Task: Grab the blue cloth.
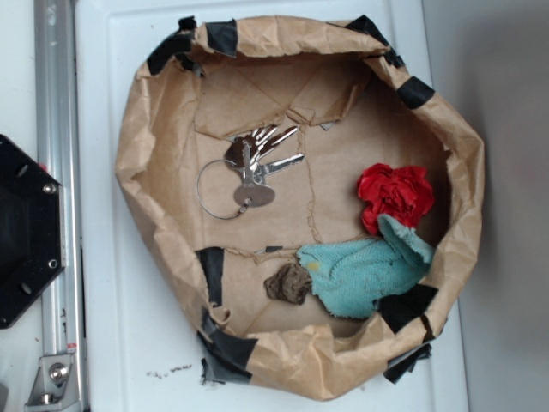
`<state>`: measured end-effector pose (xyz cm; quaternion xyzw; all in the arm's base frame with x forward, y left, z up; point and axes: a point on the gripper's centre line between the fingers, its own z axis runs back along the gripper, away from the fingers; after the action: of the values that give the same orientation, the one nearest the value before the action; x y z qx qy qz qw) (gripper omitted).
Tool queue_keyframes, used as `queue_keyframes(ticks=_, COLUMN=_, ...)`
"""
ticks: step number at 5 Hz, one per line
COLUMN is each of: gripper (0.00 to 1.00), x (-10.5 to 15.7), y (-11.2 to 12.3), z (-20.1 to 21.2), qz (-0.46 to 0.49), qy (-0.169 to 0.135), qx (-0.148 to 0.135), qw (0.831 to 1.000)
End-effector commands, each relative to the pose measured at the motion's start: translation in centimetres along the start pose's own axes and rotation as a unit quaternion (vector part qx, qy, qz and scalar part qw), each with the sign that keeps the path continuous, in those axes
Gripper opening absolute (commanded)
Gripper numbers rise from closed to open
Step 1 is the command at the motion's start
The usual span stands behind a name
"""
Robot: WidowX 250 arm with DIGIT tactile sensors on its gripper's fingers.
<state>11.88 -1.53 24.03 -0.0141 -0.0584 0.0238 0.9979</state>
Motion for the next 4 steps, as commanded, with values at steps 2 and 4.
queue_keyframes(ticks=2, gripper=1.0, x=11.1, y=0.7, z=-12.1, qz=0.066, qy=-0.056, qx=0.034, qw=0.996)
queue_keyframes(ticks=4, gripper=1.0, x=15.4, y=-0.6, z=-17.0, qz=0.054, qy=-0.058, qx=0.038, qw=0.996)
